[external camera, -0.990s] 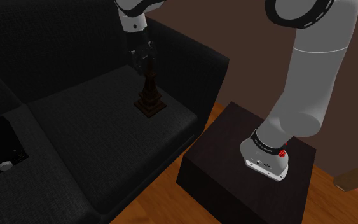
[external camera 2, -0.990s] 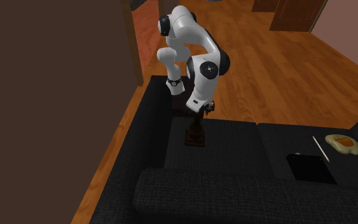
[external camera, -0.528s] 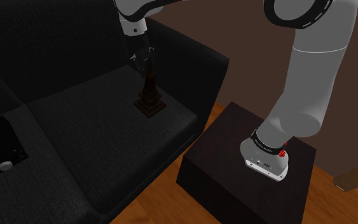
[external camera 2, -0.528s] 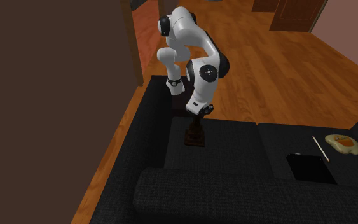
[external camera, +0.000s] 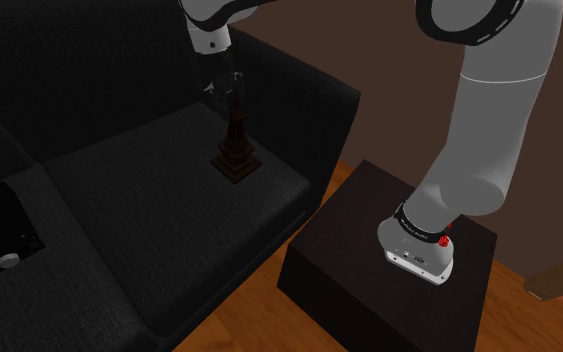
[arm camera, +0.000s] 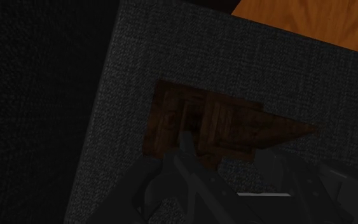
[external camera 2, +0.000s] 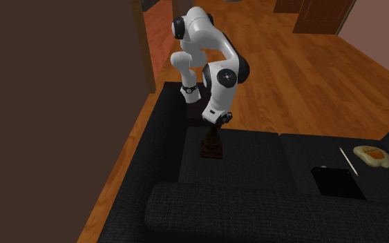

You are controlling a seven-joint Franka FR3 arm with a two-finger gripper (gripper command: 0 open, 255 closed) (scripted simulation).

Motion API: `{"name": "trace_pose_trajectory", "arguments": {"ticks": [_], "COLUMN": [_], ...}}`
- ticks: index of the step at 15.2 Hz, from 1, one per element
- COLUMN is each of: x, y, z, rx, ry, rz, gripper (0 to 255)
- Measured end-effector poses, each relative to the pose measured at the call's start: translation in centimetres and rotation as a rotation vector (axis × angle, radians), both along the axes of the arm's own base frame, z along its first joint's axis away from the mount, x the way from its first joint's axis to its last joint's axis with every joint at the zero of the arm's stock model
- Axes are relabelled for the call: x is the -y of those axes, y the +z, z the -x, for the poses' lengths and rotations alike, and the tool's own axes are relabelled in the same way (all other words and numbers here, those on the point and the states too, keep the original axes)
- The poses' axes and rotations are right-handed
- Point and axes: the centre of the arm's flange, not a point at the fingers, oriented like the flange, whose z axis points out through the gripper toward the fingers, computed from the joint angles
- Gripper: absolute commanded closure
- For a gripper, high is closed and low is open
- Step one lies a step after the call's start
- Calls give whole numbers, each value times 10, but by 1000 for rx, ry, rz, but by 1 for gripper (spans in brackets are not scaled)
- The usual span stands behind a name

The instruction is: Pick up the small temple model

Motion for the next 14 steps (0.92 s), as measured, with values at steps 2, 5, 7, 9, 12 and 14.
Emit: {"name": "trace_pose_trajectory", "arguments": {"ticks": [2,5,7,9,12,14], "x": [0,2,0,1,1,0], "y": [10,25,36,47,62,71], "z": [-1,-1,1,0,0,1], "rx": [0,0,0,0,0,0], "ry": [0,0,0,0,0,0], "rz": [0,0,0,0,0,0], "gripper": [255,255,255,255,255,255]}}
